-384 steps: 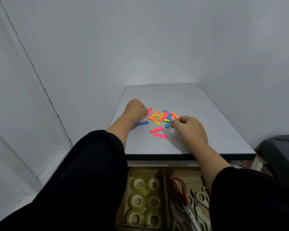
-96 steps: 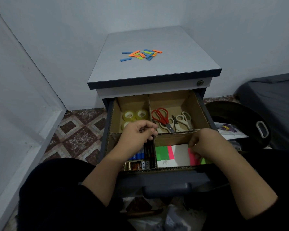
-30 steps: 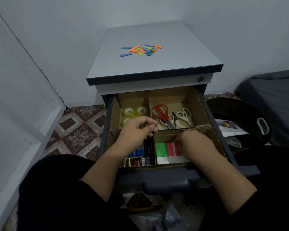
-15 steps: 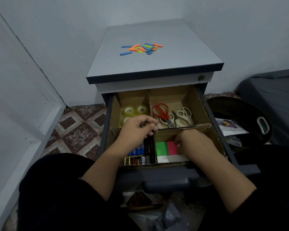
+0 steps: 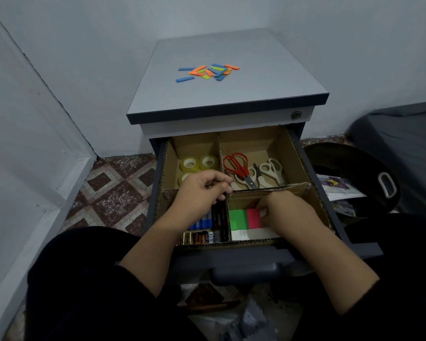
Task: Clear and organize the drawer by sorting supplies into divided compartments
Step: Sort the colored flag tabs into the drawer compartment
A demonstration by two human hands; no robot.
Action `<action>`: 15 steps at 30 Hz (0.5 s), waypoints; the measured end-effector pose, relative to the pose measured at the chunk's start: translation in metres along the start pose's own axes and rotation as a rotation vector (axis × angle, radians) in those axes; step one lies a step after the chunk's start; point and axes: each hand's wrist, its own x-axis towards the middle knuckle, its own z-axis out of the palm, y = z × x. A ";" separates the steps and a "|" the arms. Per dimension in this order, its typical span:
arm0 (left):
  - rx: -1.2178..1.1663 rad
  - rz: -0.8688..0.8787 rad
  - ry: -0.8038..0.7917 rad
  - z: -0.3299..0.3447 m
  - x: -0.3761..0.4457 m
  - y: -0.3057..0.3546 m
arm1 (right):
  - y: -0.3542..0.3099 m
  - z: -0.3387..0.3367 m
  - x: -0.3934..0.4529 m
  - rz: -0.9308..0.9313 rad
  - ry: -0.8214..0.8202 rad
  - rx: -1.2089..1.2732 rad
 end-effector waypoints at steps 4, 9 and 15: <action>-0.004 -0.001 -0.002 0.000 0.000 0.001 | 0.008 -0.007 -0.006 0.131 0.044 -0.041; -0.007 -0.004 -0.001 0.000 0.001 0.001 | 0.013 -0.011 -0.012 0.258 0.016 -0.089; -0.005 -0.002 0.002 0.000 0.000 0.001 | 0.012 -0.010 -0.009 0.257 -0.004 -0.057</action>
